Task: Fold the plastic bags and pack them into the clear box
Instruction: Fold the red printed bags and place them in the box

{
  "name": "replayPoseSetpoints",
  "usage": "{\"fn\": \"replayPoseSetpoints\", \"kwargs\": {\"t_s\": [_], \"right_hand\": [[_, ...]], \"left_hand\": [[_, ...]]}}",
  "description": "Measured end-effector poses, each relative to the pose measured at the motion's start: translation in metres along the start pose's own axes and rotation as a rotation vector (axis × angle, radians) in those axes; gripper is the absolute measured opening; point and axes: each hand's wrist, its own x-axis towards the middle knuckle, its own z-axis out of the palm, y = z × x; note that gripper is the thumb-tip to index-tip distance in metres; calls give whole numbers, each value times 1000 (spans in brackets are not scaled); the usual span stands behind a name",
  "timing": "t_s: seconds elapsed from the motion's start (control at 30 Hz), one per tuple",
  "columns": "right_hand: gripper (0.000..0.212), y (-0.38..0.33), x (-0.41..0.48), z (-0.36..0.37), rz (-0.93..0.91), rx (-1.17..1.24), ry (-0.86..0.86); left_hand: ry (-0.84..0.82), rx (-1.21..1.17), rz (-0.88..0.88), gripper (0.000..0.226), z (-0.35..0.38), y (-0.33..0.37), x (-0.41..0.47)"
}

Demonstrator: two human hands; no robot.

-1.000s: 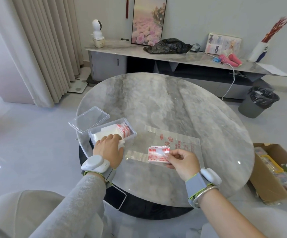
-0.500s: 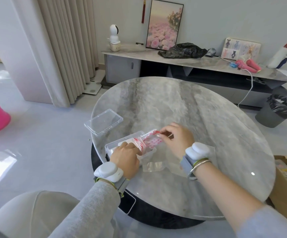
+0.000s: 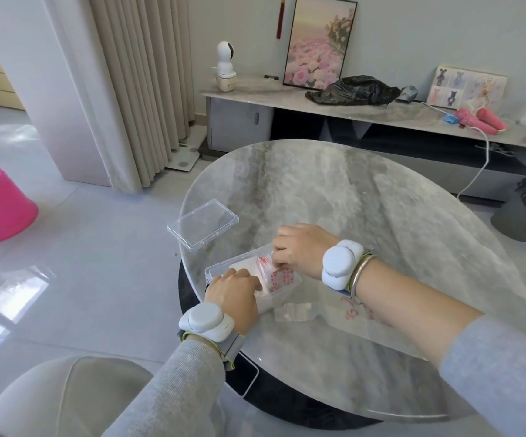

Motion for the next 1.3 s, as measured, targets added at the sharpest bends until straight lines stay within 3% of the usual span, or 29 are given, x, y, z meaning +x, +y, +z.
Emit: {"fn": "replayPoseSetpoints", "kwargs": {"t_s": [0.23,0.33,0.4,0.47,0.63,0.83,1.03,1.3], "right_hand": [[37,-8,1,15,-12,34,-54],[22,-11,1,19,48,81,-83],[7,-10,1,16,171,112,-182],[18,-8,-4,12,286,157,-179],[8,-8,-15,5,690,376,34],[11,-17,-10,3,971,599,163],[3,-26,10,1,958,579,57],[22,-24,26,-4,822,315,-219]], "left_hand": [[-7,-23,-7,46,1,0,1],[7,-18,5,46,1,0,2],[20,-27,4,46,0,1,2],[39,-51,1,47,0,2,1],[57,-82,-67,40,-3,5,4],[-28,-34,-62,58,1,5,7],[-112,40,-34,67,0,6,9],[-74,26,-33,61,2,5,9]]}}
